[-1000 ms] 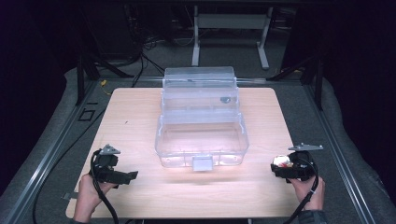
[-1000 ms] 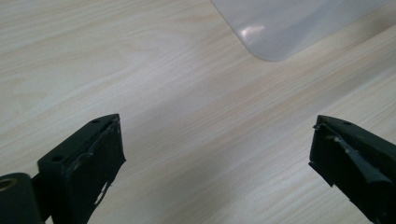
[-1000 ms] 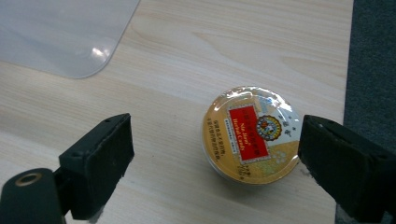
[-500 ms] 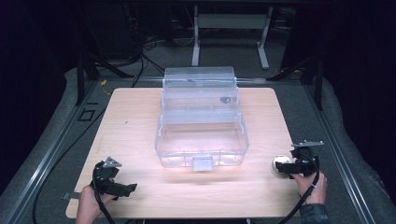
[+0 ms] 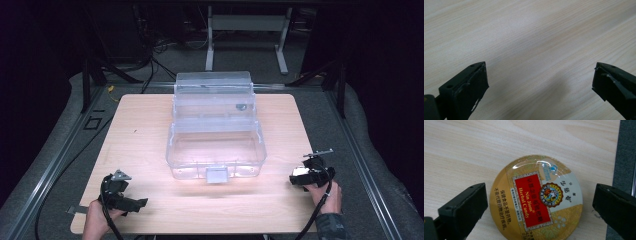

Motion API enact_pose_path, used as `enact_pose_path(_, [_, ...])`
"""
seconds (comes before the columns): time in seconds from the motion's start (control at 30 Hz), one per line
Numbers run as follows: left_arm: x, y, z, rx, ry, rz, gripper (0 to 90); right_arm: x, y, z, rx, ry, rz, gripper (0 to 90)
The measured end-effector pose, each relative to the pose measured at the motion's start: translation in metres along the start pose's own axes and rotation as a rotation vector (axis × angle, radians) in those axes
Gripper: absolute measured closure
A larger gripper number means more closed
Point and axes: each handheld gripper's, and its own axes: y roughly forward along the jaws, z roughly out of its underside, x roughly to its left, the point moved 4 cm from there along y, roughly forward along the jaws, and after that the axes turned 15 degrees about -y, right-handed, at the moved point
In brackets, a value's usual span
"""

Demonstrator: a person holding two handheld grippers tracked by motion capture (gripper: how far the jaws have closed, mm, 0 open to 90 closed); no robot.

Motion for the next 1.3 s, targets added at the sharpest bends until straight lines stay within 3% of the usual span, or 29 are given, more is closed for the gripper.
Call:
enact_pose_path(0.07, [-0.001,0.001,0.001,0.006,-0.004,0.004,0.1,0.001,0.003,0.0,0.014,-0.026,-0.015,11.4])
enact_pose_path(0.23, [-0.002,0.0,0.001,0.011,0.002,0.023,0.2,0.001,0.001,-0.006,0.051,-0.061,-0.006,19.0])
enact_pose_path(0.3, [-0.002,-0.001,0.001,0.008,-0.004,0.025,0.2,0.001,0.0,-0.008,0.069,-0.068,0.01,19.6])
enact_pose_path(0.37, [-0.002,-0.001,0.001,0.008,-0.005,0.025,0.2,0.002,0.0,-0.008,0.071,-0.071,-0.018,19.7])
enact_pose_path(0.4, [-0.002,-0.001,0.001,0.01,-0.004,0.023,0.2,0.002,0.0,-0.009,0.072,-0.074,-0.057,19.7])
enact_pose_path(0.47, [-0.001,-0.001,0.001,0.013,-0.002,0.026,0.2,0.001,0.001,-0.01,0.09,-0.081,-0.001,19.7])
enact_pose_path(0.53, [-0.001,-0.001,0.001,0.014,-0.002,0.024,0.2,0.001,0.001,-0.011,0.093,-0.077,-0.04,19.6])
enact_pose_path(0.77, [-0.002,-0.005,-0.001,0.003,-0.004,0.051,0.2,0.0,0.002,-0.017,0.151,-0.119,-0.055,20.0])
enact_pose_path(1.07, [-0.004,-0.015,-0.005,-0.025,0.006,0.038,0.2,0.001,-0.001,-0.024,0.182,-0.145,-0.068,20.2])
enact_pose_path(1.17, [-0.004,-0.017,-0.006,-0.02,0.023,0.029,0.2,0.001,-0.006,-0.028,0.184,-0.157,-0.048,20.1])
enact_pose_path(1.23, [-0.005,-0.018,-0.006,-0.022,0.027,0.022,0.2,0.001,-0.01,-0.03,0.173,-0.157,-0.066,20.1])
enact_pose_path(1.27, [-0.005,-0.019,-0.006,-0.024,0.026,0.023,0.2,0.001,-0.012,-0.031,0.181,-0.162,-0.041,20.1])
enact_pose_path(1.3, [-0.005,-0.019,-0.006,-0.025,0.023,0.022,0.2,0.001,-0.013,-0.032,0.176,-0.167,-0.046,20.1])
